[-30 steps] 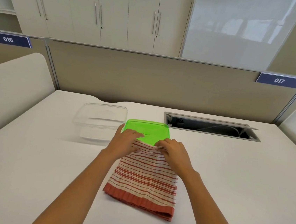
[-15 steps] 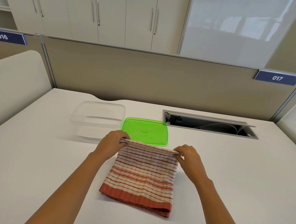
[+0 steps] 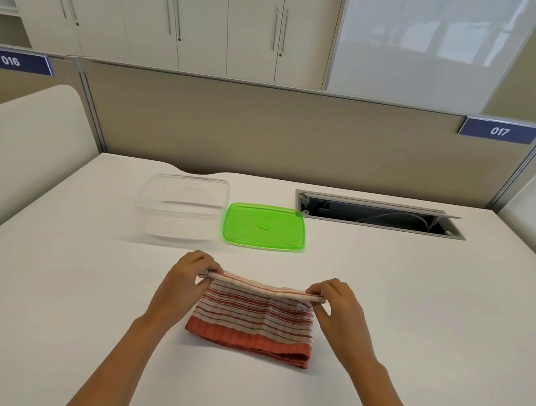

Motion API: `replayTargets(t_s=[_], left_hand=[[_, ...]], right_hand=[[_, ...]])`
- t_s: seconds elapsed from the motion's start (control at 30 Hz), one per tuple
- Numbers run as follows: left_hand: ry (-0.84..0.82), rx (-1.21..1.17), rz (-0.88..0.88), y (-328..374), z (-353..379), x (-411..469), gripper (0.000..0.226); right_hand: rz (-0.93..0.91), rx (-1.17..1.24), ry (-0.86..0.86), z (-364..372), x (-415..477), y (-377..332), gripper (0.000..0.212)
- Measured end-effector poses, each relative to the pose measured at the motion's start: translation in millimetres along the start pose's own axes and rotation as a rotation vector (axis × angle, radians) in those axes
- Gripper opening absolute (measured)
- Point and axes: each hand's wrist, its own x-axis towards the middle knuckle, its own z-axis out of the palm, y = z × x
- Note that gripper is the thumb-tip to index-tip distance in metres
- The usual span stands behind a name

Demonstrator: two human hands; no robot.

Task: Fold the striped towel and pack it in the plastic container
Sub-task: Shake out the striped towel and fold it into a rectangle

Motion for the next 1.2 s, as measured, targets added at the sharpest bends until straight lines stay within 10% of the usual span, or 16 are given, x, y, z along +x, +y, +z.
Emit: replayTargets(t_s=[0.5, 0.77, 1.2], left_hand=[[-0.355, 0.074, -0.067, -22, 5, -51, 0.013], [0.012, 0.040, -0.508, 0, 19, -19, 0.030], [-0.176, -0.080, -0.897, -9, 29, -13, 0.057]], right_hand=[[-0.019, -0.118, -0.279, 28, -66, 7, 0.030], [0.466, 0.228, 0.039, 30, -41, 8, 0.017], [0.691, 0.259, -0.209, 39, -27, 4, 0.045]])
